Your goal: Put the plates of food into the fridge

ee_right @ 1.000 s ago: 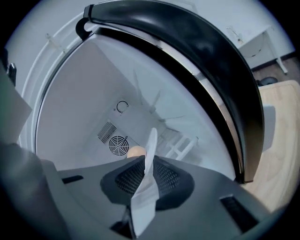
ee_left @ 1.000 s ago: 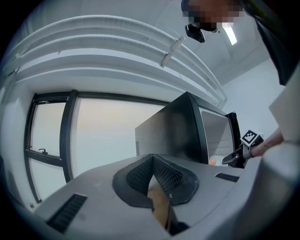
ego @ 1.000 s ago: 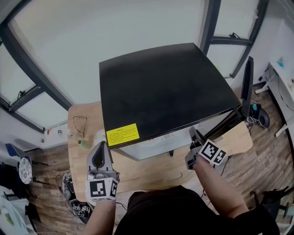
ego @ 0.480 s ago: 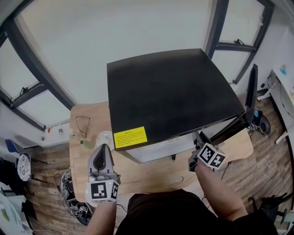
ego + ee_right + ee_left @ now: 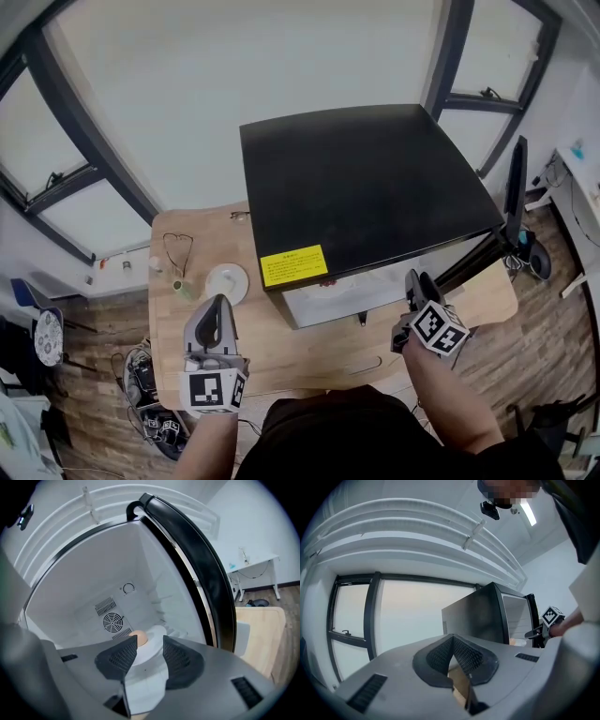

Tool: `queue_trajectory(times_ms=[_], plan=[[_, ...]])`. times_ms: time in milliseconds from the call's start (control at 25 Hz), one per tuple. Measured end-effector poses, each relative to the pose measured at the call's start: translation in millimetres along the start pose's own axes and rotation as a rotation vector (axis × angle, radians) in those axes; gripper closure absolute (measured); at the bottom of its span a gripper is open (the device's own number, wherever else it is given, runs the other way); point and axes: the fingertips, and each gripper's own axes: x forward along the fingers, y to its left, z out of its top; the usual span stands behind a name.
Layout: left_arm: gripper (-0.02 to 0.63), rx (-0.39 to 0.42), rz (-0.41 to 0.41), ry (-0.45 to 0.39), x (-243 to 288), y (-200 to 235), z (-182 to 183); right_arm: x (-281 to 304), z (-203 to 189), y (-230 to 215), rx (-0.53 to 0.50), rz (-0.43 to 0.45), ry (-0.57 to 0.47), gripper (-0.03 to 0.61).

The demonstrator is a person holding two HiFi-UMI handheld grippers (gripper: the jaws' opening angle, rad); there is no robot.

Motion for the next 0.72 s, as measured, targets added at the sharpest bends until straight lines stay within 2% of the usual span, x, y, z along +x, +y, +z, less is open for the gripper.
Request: queue_trajectory(times_ms=[280,480,720], plan=[[0.611,-0.02,0.067,-0.013,-47.5,42.0,2.5,-26.4,-32.7,32.5,-0.004,0.028,0.028,0.408],[0.611,-0.028,0.136,0.007,-104.8,85.4,-6.6,-42.0,-76.1,105.3,-0.055,0.211,0.06,0.41],[0.611,-0.066,0.244,0.044,-183.9,139.6,-25.5,-62.9,-154.6,190.2,-0.057,0.387,0.21,0.413]])
